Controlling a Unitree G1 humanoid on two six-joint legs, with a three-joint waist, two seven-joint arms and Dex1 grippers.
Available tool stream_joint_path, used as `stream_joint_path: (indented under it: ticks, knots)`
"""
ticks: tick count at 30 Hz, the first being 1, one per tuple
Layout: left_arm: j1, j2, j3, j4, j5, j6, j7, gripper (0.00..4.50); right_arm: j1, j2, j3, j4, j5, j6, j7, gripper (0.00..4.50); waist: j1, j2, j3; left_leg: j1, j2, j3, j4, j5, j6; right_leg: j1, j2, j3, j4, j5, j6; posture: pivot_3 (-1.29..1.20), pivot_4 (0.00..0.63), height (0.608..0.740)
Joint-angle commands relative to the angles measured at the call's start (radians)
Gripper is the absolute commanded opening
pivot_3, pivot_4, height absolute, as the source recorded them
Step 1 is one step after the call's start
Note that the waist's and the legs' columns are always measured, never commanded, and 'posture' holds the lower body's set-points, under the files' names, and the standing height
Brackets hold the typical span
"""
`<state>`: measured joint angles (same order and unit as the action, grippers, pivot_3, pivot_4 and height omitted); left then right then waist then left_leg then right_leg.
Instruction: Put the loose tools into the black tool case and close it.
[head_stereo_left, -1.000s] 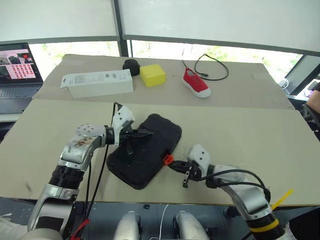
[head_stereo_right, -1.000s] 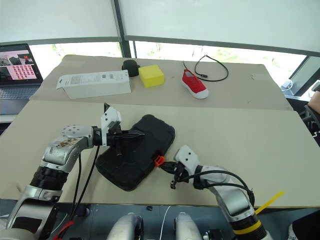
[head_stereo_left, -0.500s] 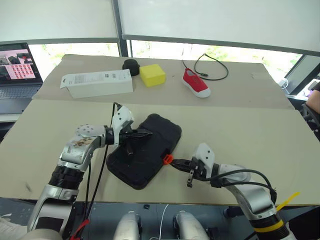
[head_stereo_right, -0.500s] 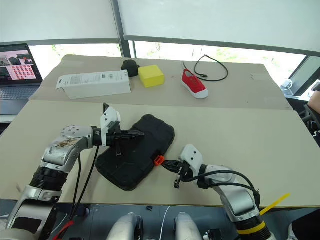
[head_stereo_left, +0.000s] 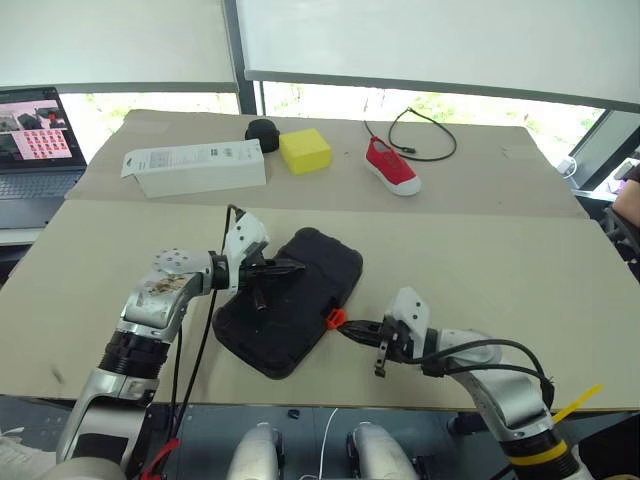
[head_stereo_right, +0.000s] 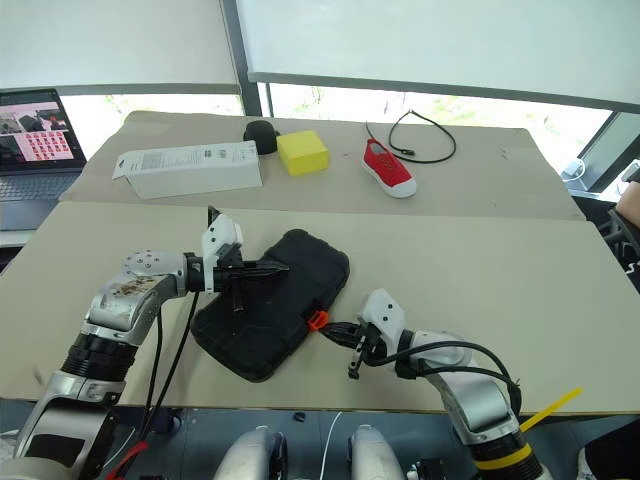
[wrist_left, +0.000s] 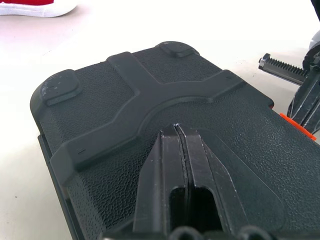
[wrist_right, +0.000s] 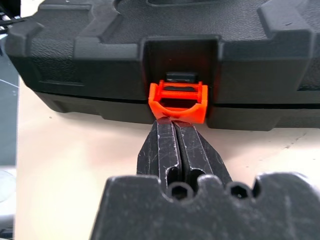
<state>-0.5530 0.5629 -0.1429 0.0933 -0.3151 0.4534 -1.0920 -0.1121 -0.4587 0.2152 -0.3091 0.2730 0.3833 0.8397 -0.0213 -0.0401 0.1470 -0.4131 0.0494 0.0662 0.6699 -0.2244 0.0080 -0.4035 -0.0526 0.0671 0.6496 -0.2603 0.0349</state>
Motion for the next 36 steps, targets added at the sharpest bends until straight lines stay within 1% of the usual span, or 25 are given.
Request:
stream_joint_path:
  ticks: [1, 6, 12, 15, 19, 21, 32, 36]
  knots:
    - [0.043, -0.004, -0.067, 0.030, 0.039, 0.009, -0.018, 0.03, -0.044, 0.015, -0.038, -0.040, 0.030, -0.055, -0.002, 0.00, 0.000, 0.000, 0.000, 0.000, 0.000, 0.000, 0.000, 0.000, 0.000, 0.000, 0.000, 0.000, 0.000, 0.000, 0.000, 0.00, 0.150, 0.740]
    - [0.047, -0.006, -0.078, 0.020, 0.047, 0.021, -0.015, 0.03, -0.042, 0.004, -0.035, -0.058, 0.062, -0.021, 0.025, 0.00, 0.000, 0.001, 0.000, 0.000, 0.000, 0.000, 0.000, 0.000, 0.000, 0.000, 0.000, 0.000, 0.000, 0.000, 0.000, 0.00, 0.150, 0.740]
    - [0.062, -0.005, -0.087, 0.007, 0.049, 0.031, -0.010, 0.03, -0.059, 0.023, -0.016, -0.010, 0.009, -0.041, -0.012, 0.00, -0.001, 0.003, -0.003, 0.002, 0.000, 0.000, 0.000, 0.000, 0.000, 0.001, 0.000, 0.000, 0.000, 0.000, 0.000, 0.00, 0.150, 0.740]
    - [0.060, -0.006, -0.089, 0.010, 0.050, 0.031, -0.009, 0.03, -0.065, 0.024, -0.010, 0.010, -0.004, -0.049, -0.010, 0.00, -0.002, 0.004, -0.003, 0.005, 0.000, 0.000, -0.001, 0.000, 0.000, 0.004, 0.000, 0.001, 0.000, 0.000, 0.000, 0.00, 0.150, 0.740]
    - [0.060, -0.003, -0.090, 0.011, 0.052, 0.030, -0.007, 0.03, -0.051, -0.031, -0.011, -0.024, 0.027, 0.037, 0.031, 0.00, 0.001, 0.005, -0.004, 0.009, 0.000, 0.000, -0.001, 0.000, 0.000, 0.008, 0.000, 0.001, 0.000, 0.000, 0.000, 0.00, 0.150, 0.740]
    - [0.060, -0.003, -0.090, 0.013, 0.052, 0.029, -0.007, 0.03, -0.050, -0.041, -0.012, -0.029, 0.030, 0.042, 0.031, 0.00, 0.002, 0.005, -0.004, 0.009, 0.000, 0.001, -0.001, 0.000, 0.000, 0.008, 0.000, 0.001, -0.001, -0.001, 0.000, 0.00, 0.150, 0.740]
    - [0.054, -0.007, -0.090, 0.033, 0.057, 0.024, -0.005, 0.03, -0.107, 0.032, 0.026, 0.041, 0.006, 0.016, 0.002, 0.00, -0.001, 0.006, -0.005, 0.010, 0.000, 0.000, -0.001, 0.000, 0.000, 0.009, 0.000, 0.001, -0.001, -0.001, 0.000, 0.00, 0.150, 0.740]
    - [0.052, -0.007, -0.086, 0.046, 0.056, 0.018, -0.007, 0.03, -0.137, 0.042, 0.039, 0.095, -0.015, 0.016, 0.012, 0.00, -0.003, 0.007, -0.005, 0.014, 0.000, 0.000, -0.001, 0.000, 0.000, 0.013, 0.000, 0.001, -0.001, -0.001, -0.001, 0.00, 0.150, 0.740]
